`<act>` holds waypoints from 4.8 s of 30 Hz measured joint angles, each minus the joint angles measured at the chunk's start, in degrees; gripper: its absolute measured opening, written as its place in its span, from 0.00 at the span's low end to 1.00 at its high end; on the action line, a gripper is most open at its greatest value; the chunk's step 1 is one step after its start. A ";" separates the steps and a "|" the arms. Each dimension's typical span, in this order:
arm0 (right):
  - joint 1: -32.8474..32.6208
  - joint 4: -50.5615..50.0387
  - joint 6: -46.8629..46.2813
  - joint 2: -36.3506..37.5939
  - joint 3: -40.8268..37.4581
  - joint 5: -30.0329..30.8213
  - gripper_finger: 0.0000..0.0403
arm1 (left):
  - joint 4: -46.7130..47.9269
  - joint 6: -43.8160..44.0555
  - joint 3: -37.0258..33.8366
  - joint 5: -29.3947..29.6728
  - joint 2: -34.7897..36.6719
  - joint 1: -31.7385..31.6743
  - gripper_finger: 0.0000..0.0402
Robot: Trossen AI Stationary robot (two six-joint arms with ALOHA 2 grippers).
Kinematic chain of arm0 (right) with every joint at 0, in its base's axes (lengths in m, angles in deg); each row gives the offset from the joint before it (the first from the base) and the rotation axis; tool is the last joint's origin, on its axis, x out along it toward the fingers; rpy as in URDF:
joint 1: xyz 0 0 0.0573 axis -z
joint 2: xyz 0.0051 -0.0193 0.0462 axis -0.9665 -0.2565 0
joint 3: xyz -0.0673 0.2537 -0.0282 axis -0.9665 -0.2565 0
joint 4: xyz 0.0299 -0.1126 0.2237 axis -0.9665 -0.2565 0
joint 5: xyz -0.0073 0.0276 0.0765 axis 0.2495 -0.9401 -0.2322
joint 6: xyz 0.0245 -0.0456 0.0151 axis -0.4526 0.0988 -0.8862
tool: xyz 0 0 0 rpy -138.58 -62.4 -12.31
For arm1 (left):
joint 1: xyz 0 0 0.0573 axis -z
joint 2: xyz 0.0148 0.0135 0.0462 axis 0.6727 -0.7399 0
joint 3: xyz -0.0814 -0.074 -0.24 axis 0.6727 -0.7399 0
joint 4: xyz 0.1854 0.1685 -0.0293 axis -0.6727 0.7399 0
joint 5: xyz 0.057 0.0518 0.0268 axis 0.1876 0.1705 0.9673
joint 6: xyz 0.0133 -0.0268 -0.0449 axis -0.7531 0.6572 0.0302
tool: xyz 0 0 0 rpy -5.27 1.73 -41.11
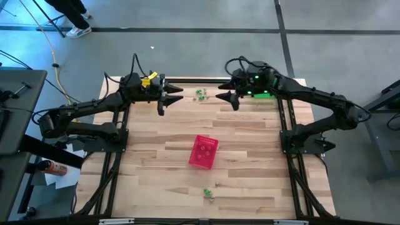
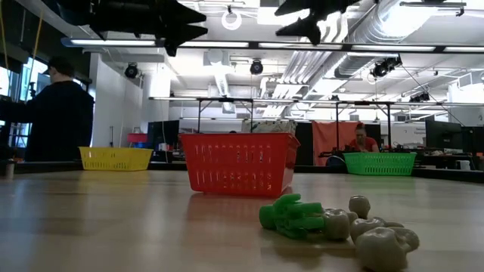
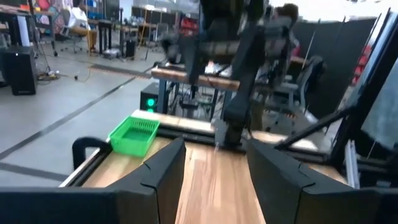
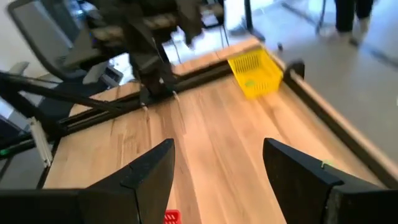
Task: Sort Halloween decoration
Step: Put the green skeleton toy into the yellow bin
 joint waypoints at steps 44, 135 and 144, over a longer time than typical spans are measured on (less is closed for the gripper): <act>8.26 -30.12 48.73 -60.51 43.18 9.19 0.40 | -14.01 8.19 0.02 0.07 0.26 0.00 0.40; 7.99 -7.75 4.57 -52.86 25.04 11.28 0.00 | -12.21 10.18 0.07 -0.04 3.98 -5.38 0.40; 9.51 -8.40 7.24 -53.44 25.00 5.32 0.00 | -9.41 10.16 0.04 -0.02 3.98 -5.38 0.40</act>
